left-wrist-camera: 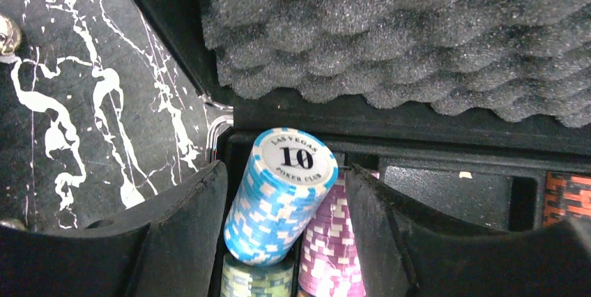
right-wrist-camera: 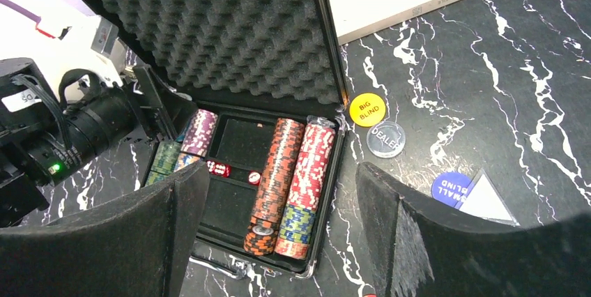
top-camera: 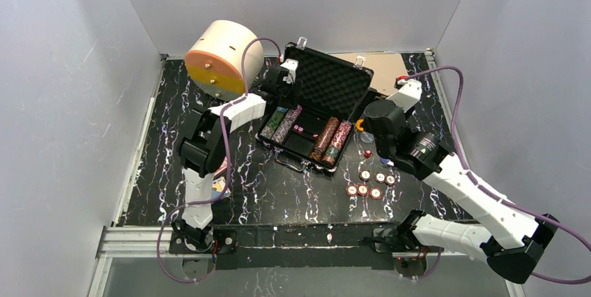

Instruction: Pack up texas hold em set

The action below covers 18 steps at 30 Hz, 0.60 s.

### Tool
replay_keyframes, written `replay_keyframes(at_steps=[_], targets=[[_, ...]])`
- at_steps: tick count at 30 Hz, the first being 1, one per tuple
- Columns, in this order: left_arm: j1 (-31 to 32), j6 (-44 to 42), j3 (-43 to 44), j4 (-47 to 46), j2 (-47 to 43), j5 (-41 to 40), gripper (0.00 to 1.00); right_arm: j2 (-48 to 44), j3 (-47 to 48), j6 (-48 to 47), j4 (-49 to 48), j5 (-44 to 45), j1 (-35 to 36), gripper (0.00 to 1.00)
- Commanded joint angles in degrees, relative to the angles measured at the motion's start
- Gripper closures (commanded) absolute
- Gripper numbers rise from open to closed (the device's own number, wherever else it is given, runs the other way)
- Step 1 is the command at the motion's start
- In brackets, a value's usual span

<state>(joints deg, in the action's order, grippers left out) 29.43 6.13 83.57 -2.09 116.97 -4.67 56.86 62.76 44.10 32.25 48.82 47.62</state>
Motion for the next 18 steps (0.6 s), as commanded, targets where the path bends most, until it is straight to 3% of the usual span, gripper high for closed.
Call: replay_keyframes(at_steps=[1, 7, 18], targets=[[0.0, -3.4, 4.0, 3.9, 1.5, -0.8, 0.43, -0.6, 0.3, -0.7, -0.5, 2.9, -0.3, 0.14], [0.1, -3.8, 7.8, 8.5, 3.3, -1.3, 0.75, 0.2, 0.6, -1.2, -1.0, 3.2, -0.4, 0.14], [0.3, -5.1, 14.6, 24.8, 4.6, -1.2, 0.8, 0.7, 0.8, -1.6, -1.5, 3.4, -0.4, 0.14]])
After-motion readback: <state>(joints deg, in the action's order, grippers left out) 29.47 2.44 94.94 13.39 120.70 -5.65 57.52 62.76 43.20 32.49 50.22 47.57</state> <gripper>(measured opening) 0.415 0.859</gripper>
